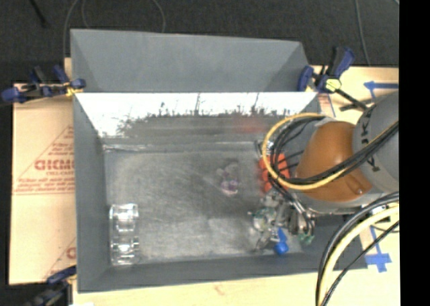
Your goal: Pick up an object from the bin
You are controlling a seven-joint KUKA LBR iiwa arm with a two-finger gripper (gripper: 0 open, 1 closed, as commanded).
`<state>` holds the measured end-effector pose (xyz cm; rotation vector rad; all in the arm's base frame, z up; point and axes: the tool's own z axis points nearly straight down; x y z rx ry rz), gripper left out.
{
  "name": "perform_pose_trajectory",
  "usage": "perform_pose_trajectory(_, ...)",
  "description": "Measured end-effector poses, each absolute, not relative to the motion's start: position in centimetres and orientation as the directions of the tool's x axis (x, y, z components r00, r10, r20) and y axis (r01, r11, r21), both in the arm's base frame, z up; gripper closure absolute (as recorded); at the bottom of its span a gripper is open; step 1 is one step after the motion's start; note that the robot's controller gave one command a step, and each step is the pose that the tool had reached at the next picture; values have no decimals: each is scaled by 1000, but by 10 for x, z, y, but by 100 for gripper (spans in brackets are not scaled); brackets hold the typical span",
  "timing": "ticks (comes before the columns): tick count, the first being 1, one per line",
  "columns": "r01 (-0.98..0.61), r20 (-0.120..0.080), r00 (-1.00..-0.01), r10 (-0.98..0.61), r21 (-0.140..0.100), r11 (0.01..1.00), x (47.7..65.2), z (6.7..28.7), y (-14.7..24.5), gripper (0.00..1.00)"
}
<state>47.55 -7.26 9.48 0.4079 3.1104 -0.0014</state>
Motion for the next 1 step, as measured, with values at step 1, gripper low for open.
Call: perform_pose_trajectory(1,311,10,-951,310,9,951,500,76,-119,0)
